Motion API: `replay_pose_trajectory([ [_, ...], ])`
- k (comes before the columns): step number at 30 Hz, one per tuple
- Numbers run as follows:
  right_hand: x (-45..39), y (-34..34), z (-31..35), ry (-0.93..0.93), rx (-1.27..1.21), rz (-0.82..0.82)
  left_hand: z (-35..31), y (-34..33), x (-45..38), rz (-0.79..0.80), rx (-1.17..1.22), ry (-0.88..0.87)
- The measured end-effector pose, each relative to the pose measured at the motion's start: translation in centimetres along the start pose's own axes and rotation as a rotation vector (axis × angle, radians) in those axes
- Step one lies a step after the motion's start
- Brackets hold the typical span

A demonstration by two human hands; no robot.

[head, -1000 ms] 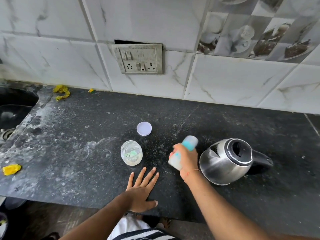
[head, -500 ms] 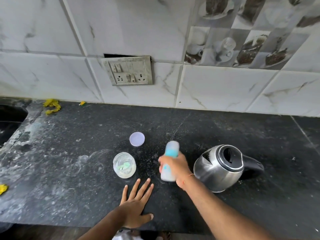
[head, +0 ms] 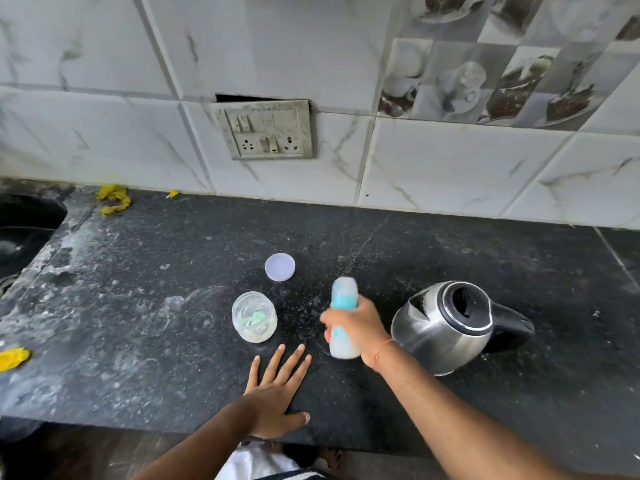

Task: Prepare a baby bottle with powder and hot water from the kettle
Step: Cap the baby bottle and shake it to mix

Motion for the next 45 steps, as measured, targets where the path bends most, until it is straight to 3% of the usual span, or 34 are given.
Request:
replay_pose_trajectory([
  [2,0.3,-0.2,0.0,-0.054,-0.111,-0.002,0.1,0.3,0.1,-0.003,-0.006,-0.004],
  [4,-0.2,0.5,0.1,0.078,-0.097,-0.113,-0.1,0.2,0.0,-0.014,-0.008,-0.015],
  [7,0.0,0.2,-0.3,-0.034,-0.028,0.011,-0.2,-0.2,0.0,-0.021,-0.009,-0.006],
  [8,0.2,0.0,-0.7,-0.096,-0.107,0.056,-0.1,-0.1,0.1,-0.024,-0.01,-0.005],
  [12,-0.3,0.3,-0.5,0.025,-0.072,-0.059,-0.2,-0.3,0.0,-0.023,-0.014,-0.013],
  [15,0.2,0.0,-0.8,-0.086,-0.086,0.042,0.1,-0.2,0.1,-0.025,-0.001,-0.009],
  [18,0.2,0.3,-0.7,0.031,-0.013,-0.057,0.1,-0.2,0.0,-0.026,-0.005,-0.018],
  [22,0.3,0.3,-0.7,-0.038,-0.015,0.031,0.4,-0.4,0.0,-0.018,0.026,-0.016],
  [25,0.3,0.7,-0.5,0.09,0.001,-0.103,0.1,-0.2,-0.1,0.0,0.053,-0.021],
  [30,1.1,0.4,-1.2,-0.029,0.078,-0.02,-0.6,0.6,0.2,0.036,0.1,0.038],
  [32,1.0,0.8,-1.0,0.106,0.157,-0.147,-1.4,1.3,0.0,-0.01,0.174,0.043],
  [36,0.7,0.2,-1.5,0.033,0.234,-0.01,-3.1,3.1,0.0,-0.208,0.329,-0.024],
  [39,0.9,0.4,-0.9,0.108,0.262,-0.146,-3.5,4.1,0.0,-0.366,0.467,-0.163],
  [40,0.7,0.4,-0.7,0.118,0.255,-0.167,-3.7,4.2,-0.1,-0.374,0.581,-0.179],
  [43,1.8,-0.9,-1.2,0.072,0.362,-0.024,-4.4,4.7,-0.6,-0.39,0.902,-0.169],
  [45,2.4,-1.0,-1.0,0.097,0.311,-0.107,-4.6,5.6,-0.9,-0.365,0.985,-0.146],
])
Point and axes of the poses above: each hand's wrist, its own x-axis away from the middle knuckle, its own y-axis out of the back of the hand, z = x × y, the point moved 4 cm from there along -x, towards the middle knuckle, and after that the axes turned 15 degrees about x, right-handed, at the moved point
